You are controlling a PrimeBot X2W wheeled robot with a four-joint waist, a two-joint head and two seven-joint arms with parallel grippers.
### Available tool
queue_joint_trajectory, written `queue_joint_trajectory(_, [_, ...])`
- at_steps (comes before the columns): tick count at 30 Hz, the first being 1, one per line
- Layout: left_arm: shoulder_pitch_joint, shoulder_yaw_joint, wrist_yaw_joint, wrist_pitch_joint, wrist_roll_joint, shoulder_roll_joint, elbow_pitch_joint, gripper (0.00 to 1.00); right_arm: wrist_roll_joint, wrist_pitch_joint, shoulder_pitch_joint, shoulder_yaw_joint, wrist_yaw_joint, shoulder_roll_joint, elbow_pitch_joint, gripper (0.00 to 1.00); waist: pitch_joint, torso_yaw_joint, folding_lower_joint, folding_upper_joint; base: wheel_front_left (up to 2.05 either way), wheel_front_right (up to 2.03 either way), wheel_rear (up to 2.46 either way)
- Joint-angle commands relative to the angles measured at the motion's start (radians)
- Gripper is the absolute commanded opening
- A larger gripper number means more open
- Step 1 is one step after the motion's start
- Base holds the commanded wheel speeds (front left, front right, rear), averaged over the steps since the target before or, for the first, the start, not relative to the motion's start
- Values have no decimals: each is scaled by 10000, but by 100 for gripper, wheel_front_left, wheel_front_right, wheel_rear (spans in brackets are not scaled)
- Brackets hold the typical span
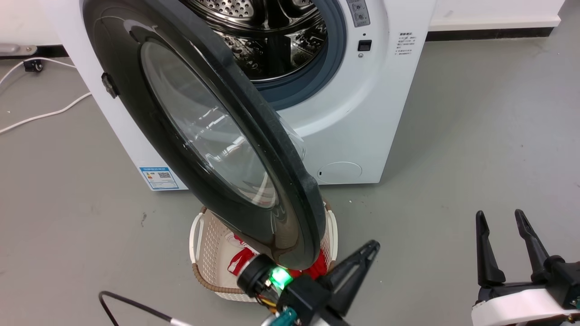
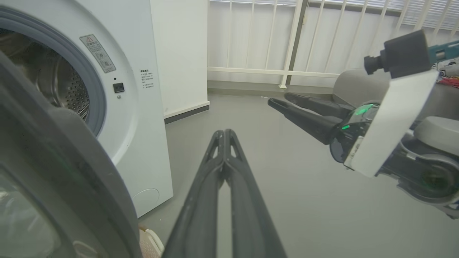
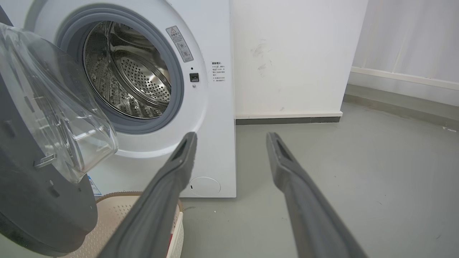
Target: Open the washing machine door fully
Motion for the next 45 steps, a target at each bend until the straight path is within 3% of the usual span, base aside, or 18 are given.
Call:
queue_joint_trajectory(1, [-311,119,106,-143,-33,-67,211,0,54,-17,-177,44,-7,32,55,100,52,-59,0,0,0,0,0])
queue_joint_trajectory(16, [-2081,498,880,-869,-807,-273,2255,0,294,-206,-412,225,-7,30,438,100,218,-499,0,0,0,0,0])
queue_joint_trajectory(30, [-2761,683,1799,-1006,-1481,-193,3499,0,403,-262,-463,307,-7,30,721,100,242,-498,0,0,0,0,0])
queue_joint_trajectory(36, [-2450,687,2053,-1016,-1499,-84,3510,0,435,-293,-489,329,-7,30,783,100,169,-501,0,0,0,0,0])
queue_joint_trajectory(45, [-1496,1051,2926,-911,-1335,593,2435,0,512,-306,-368,291,-7,31,816,100,52,-412,0,0,0,0,0])
